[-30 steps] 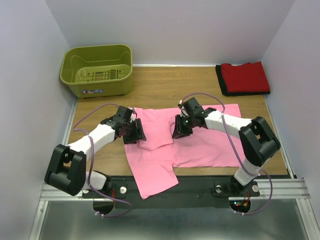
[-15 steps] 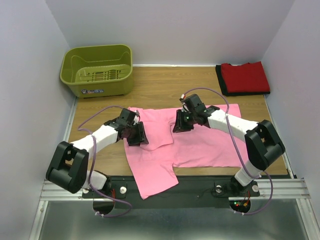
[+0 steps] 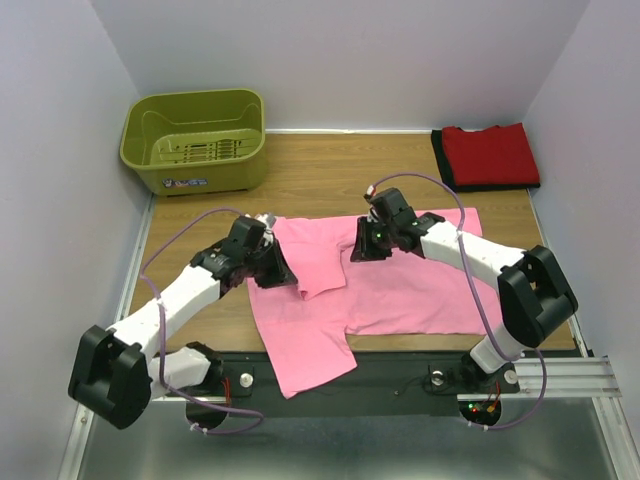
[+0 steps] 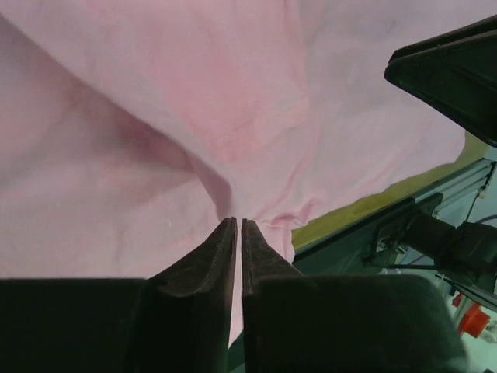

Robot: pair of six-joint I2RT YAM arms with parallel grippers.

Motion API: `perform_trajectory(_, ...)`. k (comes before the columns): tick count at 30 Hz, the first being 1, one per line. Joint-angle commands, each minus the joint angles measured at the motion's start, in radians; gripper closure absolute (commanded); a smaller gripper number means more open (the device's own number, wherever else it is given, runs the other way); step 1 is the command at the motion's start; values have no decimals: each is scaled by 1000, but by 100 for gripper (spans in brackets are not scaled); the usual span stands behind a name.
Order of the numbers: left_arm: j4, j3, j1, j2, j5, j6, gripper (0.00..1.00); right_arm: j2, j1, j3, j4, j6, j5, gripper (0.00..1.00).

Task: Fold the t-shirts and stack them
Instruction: Fold the tshirt

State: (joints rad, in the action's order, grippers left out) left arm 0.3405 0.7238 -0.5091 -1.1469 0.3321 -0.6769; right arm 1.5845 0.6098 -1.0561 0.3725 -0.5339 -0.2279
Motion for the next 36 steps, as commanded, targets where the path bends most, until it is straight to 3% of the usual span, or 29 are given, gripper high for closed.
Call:
perform_trajectory(1,81,-76,-2,64,-56,-39,85,-32,2,22,-7,23,30,71)
perform_trajectory(4,89,-95,1,78,-71,-41,82,-26,2,28,-6,34,9,71)
perform_trajectory(5,84,-95,1,75,-70,-39,76,-23,1,30,-6,38,1,71)
perform_trajectory(6,78,-95,1,69,-68,-36,58,-20,2,33,-7,38,-8,71)
perform_trajectory(9,54,-95,1,23,-64,-18,41,-1,2,36,-9,43,-59,71)
perform_trajectory(10,48,-93,1,-2,-55,-7,40,9,2,36,-9,43,-70,71)
perform_trajectory(16,52,-40,1,-66,-87,39,40,49,1,28,-12,41,-154,71)
perform_trajectory(23,107,14,4,-131,-243,125,40,98,2,36,-37,23,-200,71)
perform_trajectory(29,65,-21,4,-174,-179,142,43,126,2,33,-52,11,-220,70)
perform_trajectory(32,55,-24,4,-189,-160,151,46,144,2,31,-58,0,-232,71)
perform_trajectory(36,45,-34,4,-200,-150,161,63,166,2,30,-64,-6,-252,71)
